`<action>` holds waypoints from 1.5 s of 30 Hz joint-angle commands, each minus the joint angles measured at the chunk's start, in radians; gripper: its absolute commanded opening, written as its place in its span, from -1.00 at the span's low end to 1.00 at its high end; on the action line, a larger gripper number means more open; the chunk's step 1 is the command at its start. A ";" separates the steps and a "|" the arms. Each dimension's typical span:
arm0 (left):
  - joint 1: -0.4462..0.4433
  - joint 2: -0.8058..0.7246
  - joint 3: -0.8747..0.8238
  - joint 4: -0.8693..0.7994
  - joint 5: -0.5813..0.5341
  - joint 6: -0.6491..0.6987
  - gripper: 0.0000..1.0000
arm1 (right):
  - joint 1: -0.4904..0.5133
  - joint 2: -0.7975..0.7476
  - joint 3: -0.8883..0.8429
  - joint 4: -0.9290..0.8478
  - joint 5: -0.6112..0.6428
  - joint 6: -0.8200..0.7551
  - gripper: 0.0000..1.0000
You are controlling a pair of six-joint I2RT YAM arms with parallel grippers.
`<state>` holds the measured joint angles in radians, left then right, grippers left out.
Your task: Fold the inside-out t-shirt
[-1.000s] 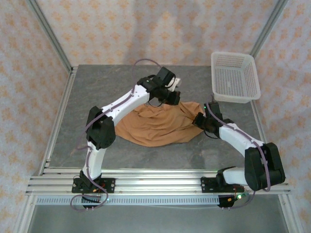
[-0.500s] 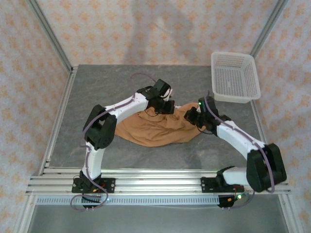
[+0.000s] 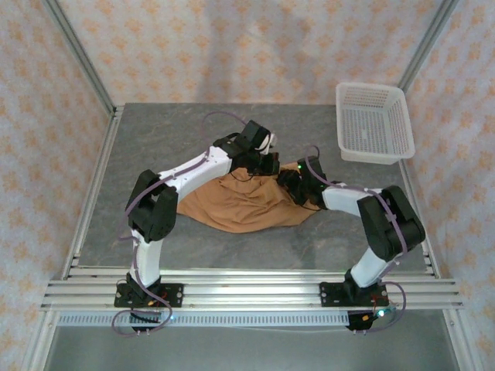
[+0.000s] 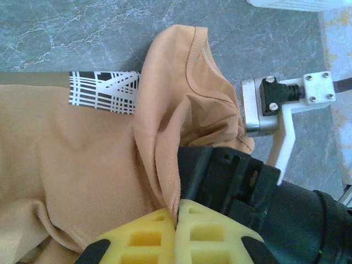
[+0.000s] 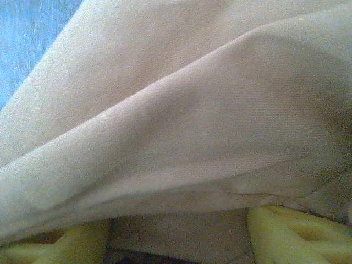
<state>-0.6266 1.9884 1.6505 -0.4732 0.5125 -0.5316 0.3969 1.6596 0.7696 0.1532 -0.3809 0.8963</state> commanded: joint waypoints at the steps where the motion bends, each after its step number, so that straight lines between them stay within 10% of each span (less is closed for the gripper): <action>1: -0.008 -0.053 0.017 0.037 0.003 -0.028 -1.00 | 0.004 0.033 0.009 0.057 0.099 0.088 -0.06; 5: -0.006 -0.065 0.014 0.006 -0.030 -0.008 -1.00 | 0.004 -0.013 0.036 0.020 0.066 0.055 -1.00; 13: 0.049 -0.030 -0.004 0.007 -0.052 0.011 -1.00 | 0.003 -0.378 0.065 -0.211 0.011 -0.181 -1.00; 25: 0.064 0.016 -0.040 0.043 -0.036 -0.028 -0.97 | 0.000 -0.734 -0.210 -0.004 -0.060 -0.258 -1.00; 37: 0.056 -0.031 -0.065 0.036 -0.044 -0.010 -0.99 | 0.016 -0.454 -0.064 -0.243 -0.014 -0.296 -0.76; 45: 0.045 -0.034 -0.069 0.039 -0.043 -0.018 -1.00 | 0.077 -0.186 0.057 -0.182 -0.023 -0.230 -0.10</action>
<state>-0.5663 1.9984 1.5929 -0.4442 0.4789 -0.5499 0.4587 1.4300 0.7738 -0.0380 -0.4114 0.6514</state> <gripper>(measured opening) 0.059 0.439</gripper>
